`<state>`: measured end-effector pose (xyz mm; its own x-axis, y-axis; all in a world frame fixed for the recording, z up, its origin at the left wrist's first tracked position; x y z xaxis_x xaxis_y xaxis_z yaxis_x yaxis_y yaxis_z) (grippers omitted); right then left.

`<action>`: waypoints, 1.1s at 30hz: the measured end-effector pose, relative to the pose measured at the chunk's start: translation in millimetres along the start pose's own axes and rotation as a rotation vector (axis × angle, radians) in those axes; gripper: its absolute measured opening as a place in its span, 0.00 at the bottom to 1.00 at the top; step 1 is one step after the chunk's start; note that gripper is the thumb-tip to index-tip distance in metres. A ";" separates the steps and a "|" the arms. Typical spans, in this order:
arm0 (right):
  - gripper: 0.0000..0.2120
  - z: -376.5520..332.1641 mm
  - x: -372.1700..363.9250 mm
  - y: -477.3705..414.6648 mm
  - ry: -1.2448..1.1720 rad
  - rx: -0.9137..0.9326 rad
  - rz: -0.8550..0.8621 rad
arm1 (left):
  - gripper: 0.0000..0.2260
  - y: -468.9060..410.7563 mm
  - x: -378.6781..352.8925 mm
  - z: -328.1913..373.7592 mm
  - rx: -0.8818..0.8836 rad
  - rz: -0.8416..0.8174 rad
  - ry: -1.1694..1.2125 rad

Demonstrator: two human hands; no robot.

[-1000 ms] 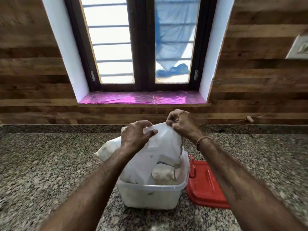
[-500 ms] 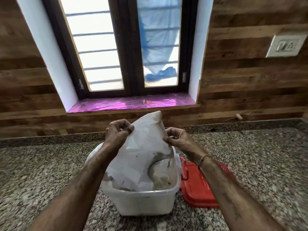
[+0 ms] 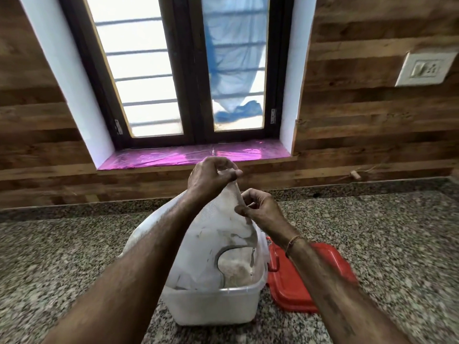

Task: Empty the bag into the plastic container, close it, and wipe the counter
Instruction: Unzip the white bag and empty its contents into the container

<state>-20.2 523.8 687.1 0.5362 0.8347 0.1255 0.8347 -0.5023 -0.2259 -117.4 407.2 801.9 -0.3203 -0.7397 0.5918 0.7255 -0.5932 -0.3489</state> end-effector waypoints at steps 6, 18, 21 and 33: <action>0.07 8.3 5.1 3.0 0.000 0.010 0.082 | 0.04 -2.9 -3.2 -7.7 0.041 0.107 0.113; 0.10 50.5 6.1 10.3 0.139 -0.043 0.045 | 0.03 1.2 10.7 -39.0 0.092 0.159 0.376; 0.08 56.3 14.2 11.1 0.180 -0.035 0.137 | 0.02 1.9 7.1 -48.7 0.076 0.079 0.297; 0.18 -13.0 1.3 0.0 0.145 0.141 0.179 | 0.05 6.1 5.8 -72.9 0.180 0.133 0.277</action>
<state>-17.9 521.9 699.8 0.6942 0.6896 0.2061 0.7050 -0.5938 -0.3877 -159.3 376.1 750.3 -0.3513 -0.8792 0.3218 0.8595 -0.4392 -0.2617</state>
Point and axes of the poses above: each hand's wrist, its own y-axis away from the middle knuckle, its own x-axis out of the back of the hand, z = x × y, the point moved 9 cm from there along -y, towards the middle knuckle, and after that the axes turned 2 degrees about z, right-handed, at the moved point
